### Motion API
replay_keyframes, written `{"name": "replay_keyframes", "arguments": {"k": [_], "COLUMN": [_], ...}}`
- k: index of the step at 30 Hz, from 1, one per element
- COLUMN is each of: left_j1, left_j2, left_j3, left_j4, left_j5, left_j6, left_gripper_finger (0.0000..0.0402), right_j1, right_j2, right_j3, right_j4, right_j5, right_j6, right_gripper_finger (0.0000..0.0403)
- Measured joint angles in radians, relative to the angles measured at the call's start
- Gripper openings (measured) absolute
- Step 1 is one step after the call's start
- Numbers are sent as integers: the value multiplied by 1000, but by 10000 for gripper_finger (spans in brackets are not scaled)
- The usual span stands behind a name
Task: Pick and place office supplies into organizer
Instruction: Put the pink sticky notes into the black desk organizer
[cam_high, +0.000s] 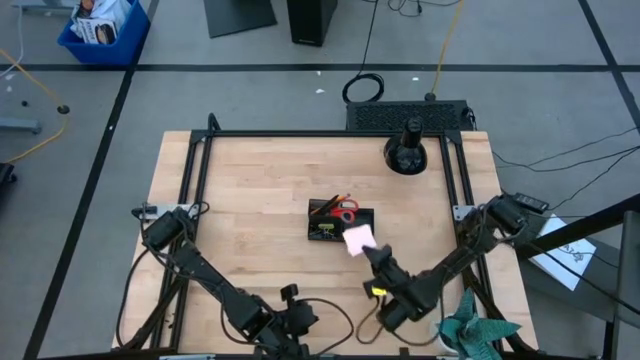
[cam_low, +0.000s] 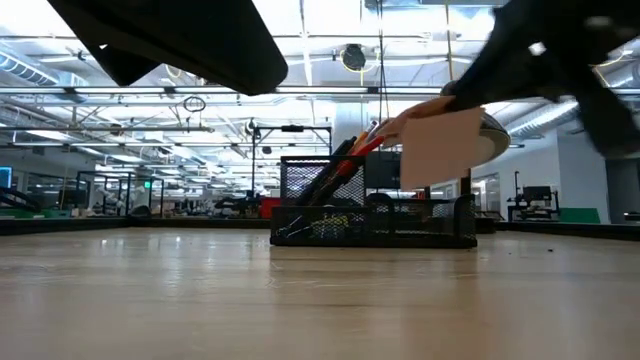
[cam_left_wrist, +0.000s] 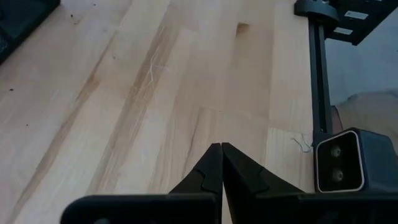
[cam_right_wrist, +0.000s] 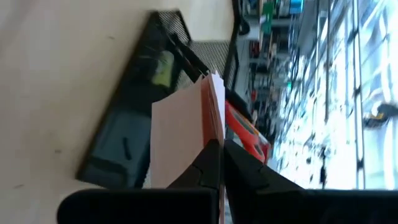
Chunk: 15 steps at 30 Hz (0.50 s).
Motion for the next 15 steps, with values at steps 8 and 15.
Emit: {"name": "replay_keyframes", "arguments": {"k": [8,15], "left_j1": [-3,-13], "left_j2": [0,0], "left_j3": [0,0], "left_j4": [-1,-8], "left_j5": [1,10], "left_j6": [15,29], "left_gripper_finger": [30,31], "right_j1": [-134,-210], "right_j2": [-63,-73], "right_j3": [0,-23], "right_j4": [-7,48], "right_j5": [-30,-63], "right_j6": [12,-28], "right_gripper_finger": [0,0]}}
